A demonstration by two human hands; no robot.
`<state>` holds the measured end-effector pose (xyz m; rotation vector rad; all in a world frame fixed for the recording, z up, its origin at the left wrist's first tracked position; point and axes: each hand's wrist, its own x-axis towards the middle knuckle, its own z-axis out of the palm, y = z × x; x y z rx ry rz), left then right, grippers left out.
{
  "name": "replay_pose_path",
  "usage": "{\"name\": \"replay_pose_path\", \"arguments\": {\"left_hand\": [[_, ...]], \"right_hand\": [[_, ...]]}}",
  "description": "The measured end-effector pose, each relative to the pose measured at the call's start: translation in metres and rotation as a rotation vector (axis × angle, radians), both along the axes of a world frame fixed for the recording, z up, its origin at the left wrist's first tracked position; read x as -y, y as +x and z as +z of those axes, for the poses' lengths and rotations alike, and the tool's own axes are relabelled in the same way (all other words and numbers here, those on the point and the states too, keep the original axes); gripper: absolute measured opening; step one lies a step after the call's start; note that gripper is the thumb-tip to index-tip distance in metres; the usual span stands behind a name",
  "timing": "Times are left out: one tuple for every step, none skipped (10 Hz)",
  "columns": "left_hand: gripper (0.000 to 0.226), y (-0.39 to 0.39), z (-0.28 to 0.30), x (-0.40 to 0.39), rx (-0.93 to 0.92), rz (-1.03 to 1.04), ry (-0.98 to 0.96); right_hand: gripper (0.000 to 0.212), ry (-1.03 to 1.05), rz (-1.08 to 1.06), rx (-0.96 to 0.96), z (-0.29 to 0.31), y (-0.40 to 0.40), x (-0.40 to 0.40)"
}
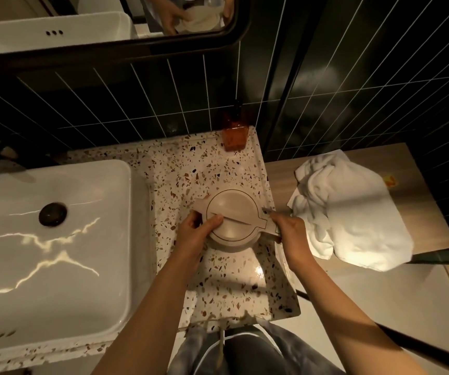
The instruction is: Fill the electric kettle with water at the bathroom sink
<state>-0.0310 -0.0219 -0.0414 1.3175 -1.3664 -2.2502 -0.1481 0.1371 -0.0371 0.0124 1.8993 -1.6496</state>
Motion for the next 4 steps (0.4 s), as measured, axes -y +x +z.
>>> {"name": "replay_pose_path", "arguments": {"left_hand": [[0.051, 0.002, 0.003, -0.001, 0.046, 0.013, -0.076], [0.047, 0.004, 0.009, -0.005, 0.073, 0.008, -0.133], [0.056, 0.010, 0.008, -0.006, 0.110, -0.010, -0.157], [0.049, 0.022, 0.010, -0.008, 0.167, -0.048, -0.183]], "right_hand": [[0.023, -0.019, 0.025, 0.059, 0.002, -0.001, -0.001], [0.025, 0.014, 0.048, -0.017, 0.007, 0.002, 0.001], [0.031, 0.100, 0.041, -0.146, 0.009, 0.009, -0.003], [0.040, 0.211, 0.022, -0.243, 0.013, 0.029, -0.016]]}}
